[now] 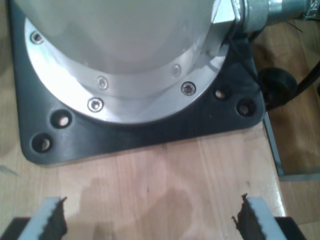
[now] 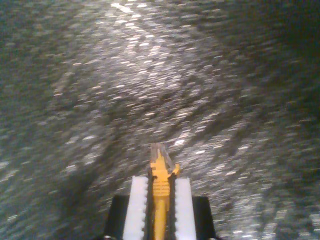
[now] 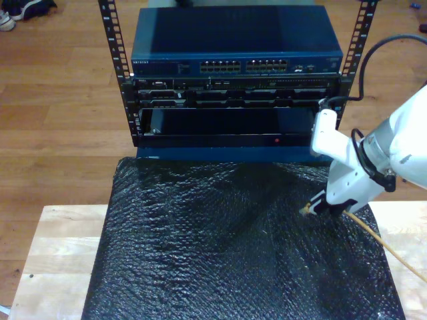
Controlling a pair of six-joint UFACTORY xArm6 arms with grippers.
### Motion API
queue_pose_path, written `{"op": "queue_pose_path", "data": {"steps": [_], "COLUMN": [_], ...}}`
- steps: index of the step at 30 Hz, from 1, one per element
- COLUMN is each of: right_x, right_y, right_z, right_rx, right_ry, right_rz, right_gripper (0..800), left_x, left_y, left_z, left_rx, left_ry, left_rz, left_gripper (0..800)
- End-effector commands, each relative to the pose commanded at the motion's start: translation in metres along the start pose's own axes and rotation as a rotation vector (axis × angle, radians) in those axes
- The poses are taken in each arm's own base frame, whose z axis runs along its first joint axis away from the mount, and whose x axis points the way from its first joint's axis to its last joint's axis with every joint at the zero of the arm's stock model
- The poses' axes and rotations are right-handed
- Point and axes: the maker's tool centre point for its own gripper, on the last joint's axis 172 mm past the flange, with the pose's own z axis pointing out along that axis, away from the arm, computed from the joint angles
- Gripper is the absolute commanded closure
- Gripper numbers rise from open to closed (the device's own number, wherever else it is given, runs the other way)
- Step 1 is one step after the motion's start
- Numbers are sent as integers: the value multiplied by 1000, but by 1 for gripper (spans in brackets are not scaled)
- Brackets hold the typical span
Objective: Grab the cable and plug it in
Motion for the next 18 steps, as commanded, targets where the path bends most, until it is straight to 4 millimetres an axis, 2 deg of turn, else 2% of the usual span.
{"op": "queue_pose_path", "data": {"steps": [3,10,13,15,18], "right_x": [20,50,73,83,110], "right_y": [22,49,70,86,99], "right_z": [-20,-46,-64,-70,-77], "right_rx": [-52,-142,-223,-277,-364], "right_ry": [23,18,3,-8,-2], "right_rz": [-26,-124,-205,-242,-313], "right_gripper": [800,800,800,800,800], "left_x": [0,0,0,0,0], "left_y": [0,0,0,0,0], "left_z": [0,0,0,0,0], "left_rx": [0,0,0,0,0], "left_ry": [0,0,-2,0,0], "left_rz": [0,0,0,0,0], "left_gripper": [0,0,0,0,0]}}
